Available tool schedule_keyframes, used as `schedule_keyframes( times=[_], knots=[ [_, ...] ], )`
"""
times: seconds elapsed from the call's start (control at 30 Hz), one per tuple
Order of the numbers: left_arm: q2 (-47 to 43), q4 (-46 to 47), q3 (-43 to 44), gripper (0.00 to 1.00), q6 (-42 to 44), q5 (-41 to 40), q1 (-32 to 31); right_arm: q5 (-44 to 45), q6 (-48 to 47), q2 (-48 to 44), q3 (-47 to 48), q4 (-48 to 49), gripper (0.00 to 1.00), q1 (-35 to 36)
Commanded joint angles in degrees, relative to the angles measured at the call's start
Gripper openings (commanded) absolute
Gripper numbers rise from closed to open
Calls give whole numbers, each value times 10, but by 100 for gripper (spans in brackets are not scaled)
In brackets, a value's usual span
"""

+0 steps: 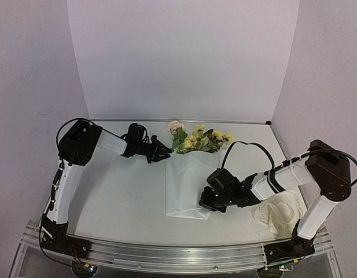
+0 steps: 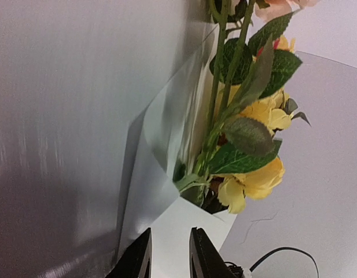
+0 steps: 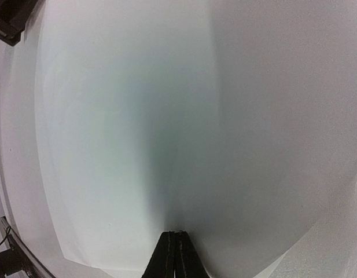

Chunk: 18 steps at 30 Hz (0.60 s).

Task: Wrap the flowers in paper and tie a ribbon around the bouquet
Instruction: Press the fold line of the folded bouquet.

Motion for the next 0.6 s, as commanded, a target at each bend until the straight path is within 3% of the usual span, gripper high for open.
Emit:
schedule_keyframes(
  times=[0.0, 0.33, 0.43, 0.57],
  knots=[
    [34, -34, 80, 25, 10, 2, 18, 10, -6, 10, -23, -84, 3, -2],
    [50, -109, 185, 25, 62, 17, 54, 7, -6, 4, -15, -88, 3, -2],
    [-22, -111, 129, 26, 97, 36, 51, 11, -11, -10, -3, -104, 4, -2],
    [-152, -87, -33, 26, 120, 54, 18, 17, -14, -35, 9, -125, 4, -2]
  ],
)
